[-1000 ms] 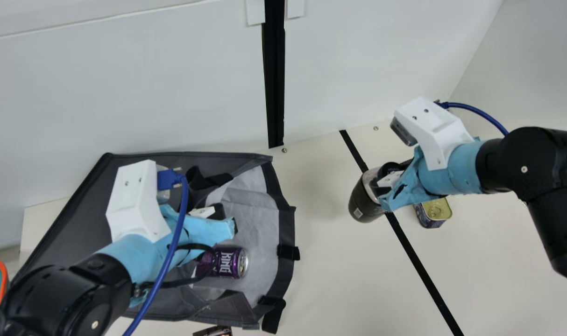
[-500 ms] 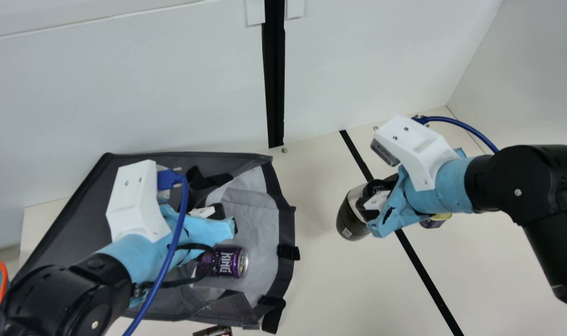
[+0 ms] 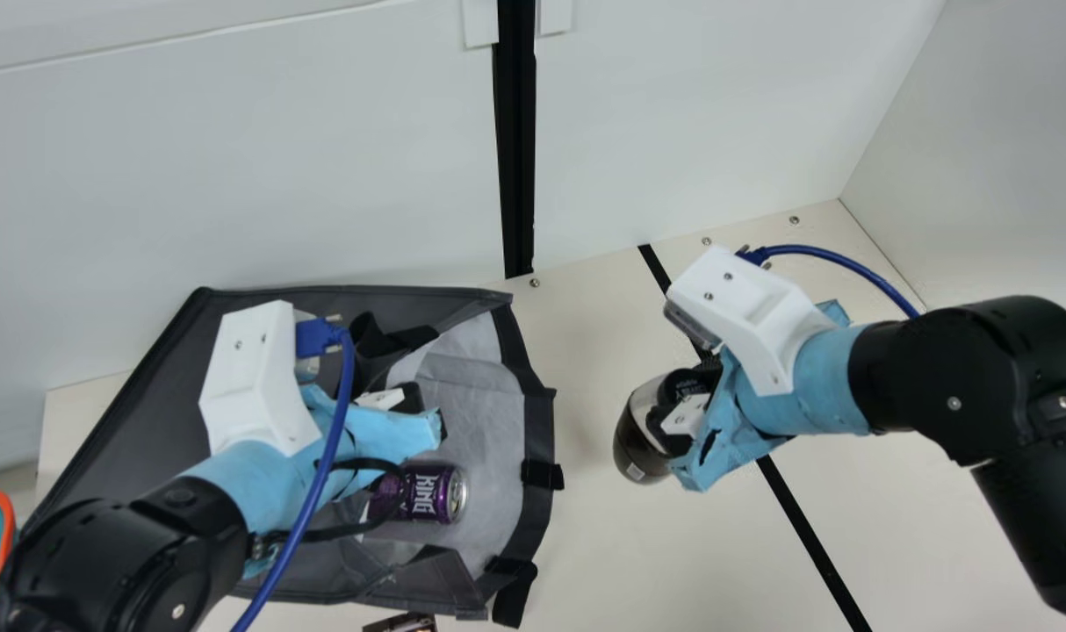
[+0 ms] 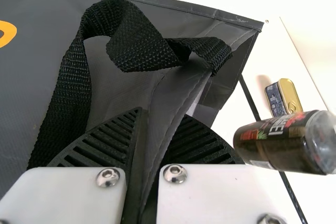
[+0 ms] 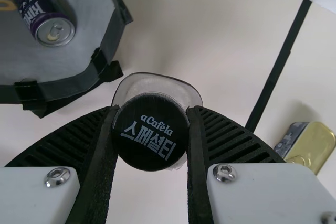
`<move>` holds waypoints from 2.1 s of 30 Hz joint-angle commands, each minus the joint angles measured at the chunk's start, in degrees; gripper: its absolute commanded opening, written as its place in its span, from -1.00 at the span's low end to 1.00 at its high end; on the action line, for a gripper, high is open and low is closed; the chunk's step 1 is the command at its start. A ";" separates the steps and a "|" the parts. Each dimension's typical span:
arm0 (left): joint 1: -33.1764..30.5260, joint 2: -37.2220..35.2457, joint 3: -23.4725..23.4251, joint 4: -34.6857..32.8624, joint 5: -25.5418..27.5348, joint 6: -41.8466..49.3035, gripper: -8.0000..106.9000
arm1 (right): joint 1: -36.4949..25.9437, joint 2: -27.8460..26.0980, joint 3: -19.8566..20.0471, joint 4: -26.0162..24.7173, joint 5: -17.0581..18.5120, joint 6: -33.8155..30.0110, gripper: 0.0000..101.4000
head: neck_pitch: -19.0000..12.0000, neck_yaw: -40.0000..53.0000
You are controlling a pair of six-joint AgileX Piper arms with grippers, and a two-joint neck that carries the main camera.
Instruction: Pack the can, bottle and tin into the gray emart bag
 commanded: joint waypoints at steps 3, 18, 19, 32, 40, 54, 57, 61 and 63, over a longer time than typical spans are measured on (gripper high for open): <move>0.00 0.00 0.00 0.00 0.00 0.00 -0.68 | 2.00 -0.59 0.79 0.15 -0.04 0.33 -1.00 | -1.30 -0.14; 0.00 0.00 0.00 0.00 0.00 0.00 -0.68 | 6.25 -2.56 2.54 2.38 -0.04 0.85 -1.00 | -1.30 -0.14; 0.00 0.00 0.00 0.00 0.00 0.00 -0.68 | 6.34 -2.65 2.56 2.75 -0.04 0.74 -1.00 | -1.30 -0.14; 0.00 0.00 0.00 0.00 0.00 0.00 -0.68 | 5.54 -3.79 3.18 10.01 -2.09 -2.24 -1.00 | -1.30 -0.14; 0.00 0.00 0.00 0.00 0.00 0.00 -0.68 | 5.91 -4.34 6.77 15.47 -8.00 -4.63 -1.00 | -1.30 -0.14; 0.00 0.00 0.00 0.00 0.00 0.00 -0.68 | 8.67 -3.76 12.73 23.84 -21.24 -10.32 -1.00 | -1.30 -0.14; 0.00 0.00 0.00 0.00 0.00 0.00 -0.68 | 9.38 -3.48 14.07 25.58 -24.15 -12.11 -1.00 | -1.30 -0.14; 0.00 0.00 0.00 0.00 0.00 0.00 -0.68 | 10.39 -3.05 15.88 28.22 -27.62 -14.70 -1.00 | -1.30 -0.14; 0.00 0.00 0.00 0.00 0.00 0.00 -0.68 | 10.90 -2.85 16.84 29.75 -29.37 -16.23 -1.00 | -1.30 -0.14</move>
